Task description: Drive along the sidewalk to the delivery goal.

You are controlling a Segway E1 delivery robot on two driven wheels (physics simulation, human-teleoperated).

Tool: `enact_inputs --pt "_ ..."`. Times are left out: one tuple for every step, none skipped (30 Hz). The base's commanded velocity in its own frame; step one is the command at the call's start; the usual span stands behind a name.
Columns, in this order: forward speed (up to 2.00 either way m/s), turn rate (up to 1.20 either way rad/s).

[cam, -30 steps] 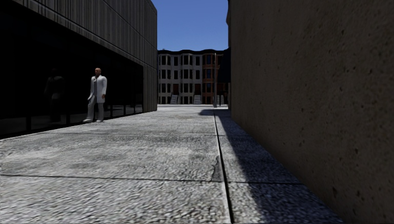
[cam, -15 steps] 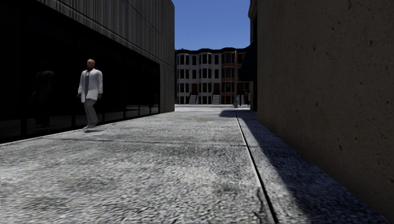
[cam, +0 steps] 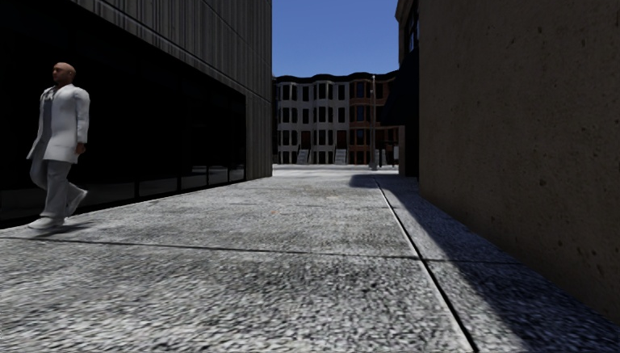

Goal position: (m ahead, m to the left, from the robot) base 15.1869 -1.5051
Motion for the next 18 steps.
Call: enact_inputs --pt "2.00 0.00" --pt "2.00 0.00" --pt "2.00 0.00" --pt "2.00 0.00" --pt "2.00 0.00" --pt "2.00 0.00" --pt "2.00 0.00" --pt "2.00 0.00" --pt "2.00 0.00" --pt "2.00 0.00" --pt "2.00 0.00" --pt "2.00 0.00" --pt "2.00 0.00" --pt "2.00 0.00" --pt "2.00 -0.05" --pt "2.00 -0.15" --pt "2.00 -0.15" --pt "2.00 -0.24"
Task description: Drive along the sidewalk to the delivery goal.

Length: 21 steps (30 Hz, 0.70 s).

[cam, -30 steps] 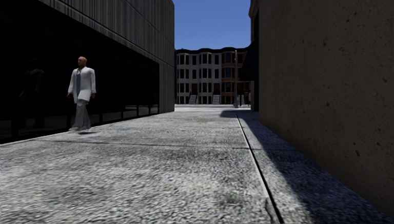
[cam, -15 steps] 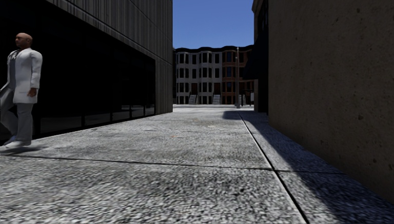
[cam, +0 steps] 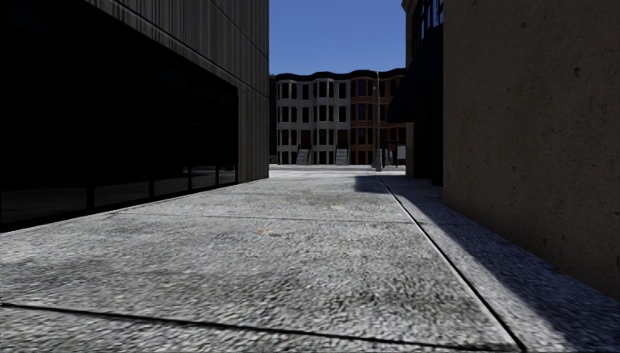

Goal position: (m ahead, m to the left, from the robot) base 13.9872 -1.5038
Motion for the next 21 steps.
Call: enact_inputs --pt "2.00 -0.27" --pt "2.00 -0.24" --pt "2.00 -0.24" --pt "2.00 -0.01" --pt "2.00 0.00" --pt "2.00 0.00" --pt "2.00 0.00" --pt "2.00 0.00" --pt "2.00 0.00" --pt "2.00 0.00" --pt "2.00 -0.06" --pt "2.00 -0.06" --pt "2.00 -0.25" --pt "2.00 -0.38" --pt "2.00 -0.41" --pt "2.00 -0.41" --pt "2.00 -0.23" --pt "2.00 0.00" --pt "2.00 0.00" --pt "2.00 0.00" --pt "2.00 0.00"
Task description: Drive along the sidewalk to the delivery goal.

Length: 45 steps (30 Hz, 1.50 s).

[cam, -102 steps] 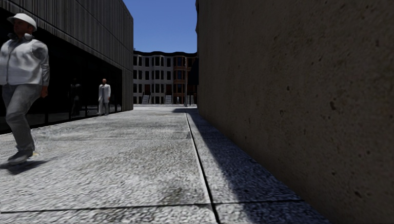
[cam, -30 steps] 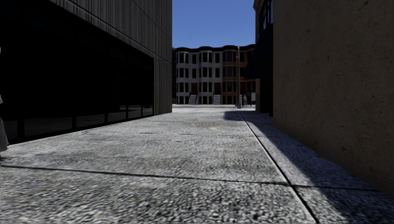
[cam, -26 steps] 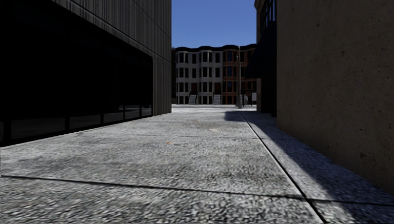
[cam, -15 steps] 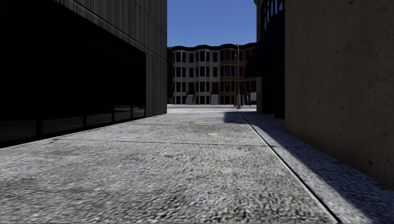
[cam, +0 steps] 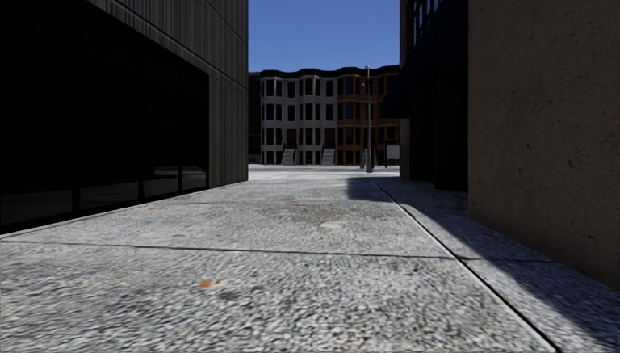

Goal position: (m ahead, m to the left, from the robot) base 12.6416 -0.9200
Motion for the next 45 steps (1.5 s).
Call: enact_inputs --pt "2.00 0.00" --pt "2.00 0.00" --pt "2.00 0.00" --pt "2.00 0.00" --pt "2.00 0.00" --pt "2.00 0.00" --pt "2.00 0.00" --pt "2.00 0.00" --pt "2.00 0.00" --pt "2.00 0.00" --pt "2.00 0.00" --pt "2.00 0.00" --pt "2.00 0.00" --pt "2.00 0.00" --pt "2.00 -0.15" --pt "2.00 -0.15" --pt "2.00 -0.22" --pt "2.00 -0.25" --pt "2.00 -0.28" --pt "2.00 -0.28" --pt "2.00 -0.29" --pt "2.00 -0.29" --pt "2.00 -0.09" --pt "2.00 0.00" --pt "2.00 0.00" --pt "2.00 0.00" --pt "2.00 0.00" --pt "2.00 0.00" --pt "2.00 0.00" --pt "2.00 0.00" --pt "2.00 0.00" --pt "2.00 0.00" --pt "2.00 0.00" --pt "2.00 0.00" --pt "2.00 0.00" --pt "2.00 0.00" --pt "2.00 0.00" --pt "2.00 0.00" --pt "2.00 0.00" --pt "2.00 0.00" --pt "2.00 0.00" --pt "2.00 0.00" --pt "2.00 0.00" --pt "2.00 0.00" --pt "2.00 0.00"
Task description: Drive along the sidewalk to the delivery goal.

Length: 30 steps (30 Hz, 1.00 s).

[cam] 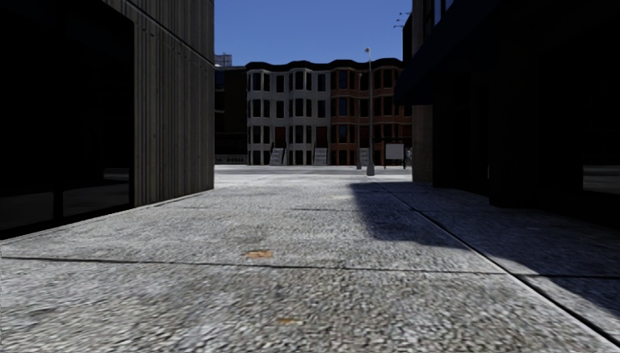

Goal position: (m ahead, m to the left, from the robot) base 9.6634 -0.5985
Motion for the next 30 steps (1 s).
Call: enact_inputs --pt "2.00 0.00" --pt "2.00 0.00" --pt "2.00 0.00" --pt "2.00 0.00" --pt "2.00 0.00" --pt "2.00 0.00" --pt "2.00 0.00" --pt "2.00 0.00" --pt "2.00 0.00" --pt "2.00 0.00" --pt "2.00 0.00" --pt "2.00 -0.09" --pt "2.00 -0.22" --pt "2.00 -0.27" --pt "2.00 -0.27" --pt "2.00 -0.27" --pt "2.00 -0.28" --pt "2.00 -0.28" --pt "2.00 -0.28" --pt "2.00 -0.28" --pt "2.00 -0.28" --pt "2.00 -0.28" --pt "2.00 -0.28" --pt "2.00 -0.28" --pt "2.00 -0.28" --pt "2.00 -0.28" --pt "2.00 -0.28" --pt "2.00 -0.28" --pt "2.00 -0.29" --pt "2.00 -0.29"
